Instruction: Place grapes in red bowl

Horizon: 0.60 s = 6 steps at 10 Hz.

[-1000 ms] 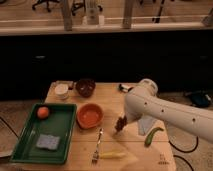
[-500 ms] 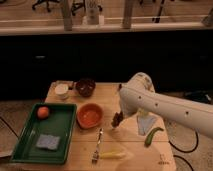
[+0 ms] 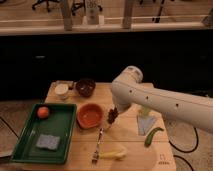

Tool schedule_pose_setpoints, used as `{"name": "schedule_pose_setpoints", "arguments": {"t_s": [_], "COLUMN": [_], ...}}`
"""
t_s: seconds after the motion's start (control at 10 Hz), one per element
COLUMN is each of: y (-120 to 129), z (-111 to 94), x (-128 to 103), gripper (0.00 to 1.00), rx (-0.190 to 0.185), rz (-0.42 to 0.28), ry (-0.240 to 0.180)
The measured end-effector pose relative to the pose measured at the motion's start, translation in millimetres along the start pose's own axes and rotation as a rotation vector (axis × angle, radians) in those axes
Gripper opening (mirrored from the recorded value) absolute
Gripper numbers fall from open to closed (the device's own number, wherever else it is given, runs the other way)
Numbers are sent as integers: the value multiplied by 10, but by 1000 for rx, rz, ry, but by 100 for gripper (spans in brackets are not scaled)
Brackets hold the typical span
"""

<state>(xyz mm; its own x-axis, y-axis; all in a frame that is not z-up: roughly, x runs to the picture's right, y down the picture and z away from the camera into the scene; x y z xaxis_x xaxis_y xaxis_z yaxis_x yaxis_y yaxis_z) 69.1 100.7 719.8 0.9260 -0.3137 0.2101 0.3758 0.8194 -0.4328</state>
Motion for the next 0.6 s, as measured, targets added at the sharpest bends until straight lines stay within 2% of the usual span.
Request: {"name": "schedule_pose_setpoints", "arguments": {"t_s": [0.2,0.6], "y": [-150,-328], "z": [-71,-72], "x": [-137,-317], "gripper": [0,0], "rx": [6,11], "rz": [-31,-78], "ry": [2,7]}}
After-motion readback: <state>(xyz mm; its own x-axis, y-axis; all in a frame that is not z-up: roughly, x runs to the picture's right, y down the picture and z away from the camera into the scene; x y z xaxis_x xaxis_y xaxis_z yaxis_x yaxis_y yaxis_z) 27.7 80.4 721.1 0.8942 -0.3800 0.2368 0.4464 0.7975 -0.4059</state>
